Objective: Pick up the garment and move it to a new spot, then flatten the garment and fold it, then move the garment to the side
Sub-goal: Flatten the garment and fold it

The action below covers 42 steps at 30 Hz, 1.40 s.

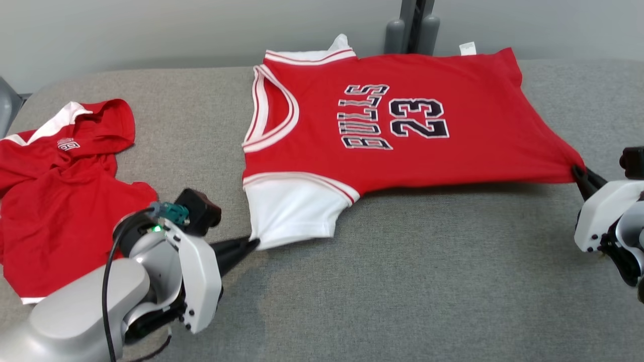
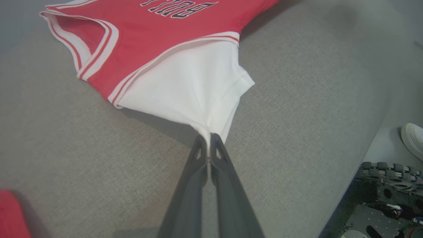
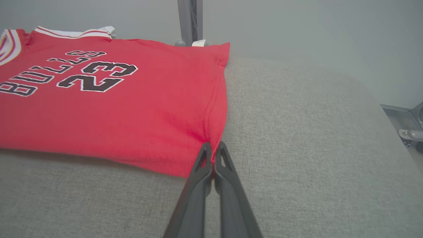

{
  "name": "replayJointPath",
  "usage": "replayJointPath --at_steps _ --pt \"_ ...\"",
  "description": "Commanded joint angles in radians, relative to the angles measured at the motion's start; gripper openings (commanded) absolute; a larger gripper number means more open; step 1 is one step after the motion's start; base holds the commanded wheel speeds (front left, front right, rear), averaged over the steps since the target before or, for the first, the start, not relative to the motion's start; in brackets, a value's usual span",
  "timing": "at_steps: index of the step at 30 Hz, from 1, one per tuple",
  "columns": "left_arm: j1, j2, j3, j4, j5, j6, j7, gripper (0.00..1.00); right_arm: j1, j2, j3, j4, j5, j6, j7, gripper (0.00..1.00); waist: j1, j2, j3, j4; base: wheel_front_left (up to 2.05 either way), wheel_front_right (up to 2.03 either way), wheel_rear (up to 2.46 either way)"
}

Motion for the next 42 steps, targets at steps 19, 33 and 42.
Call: replayJointPath --at_steps 19,33,42 --pt "0.125 0.166 -0.022 -0.331 -0.211 -0.002 0.176 0.0 0.131 -0.212 0.178 -0.285 0.277 0.0 0.317 0.0 0.0 0.0 -0.073 -0.04 0.0 0.0 0.0" --pt "0.211 0.23 -0.022 -0.447 -0.328 -0.002 0.295 0.0 0.197 -0.332 0.242 -0.433 0.439 0.0 0.529 0.0 0.0 0.0 -0.132 -0.058 0.0 0.0 0.0" --pt "0.265 0.253 -0.022 -0.508 -0.365 0.0 0.354 0.0 0.223 -0.407 0.27 -0.514 0.492 0.0 0.693 0.0 0.0 0.0 -0.137 -0.066 0.0 0.0 0.0"
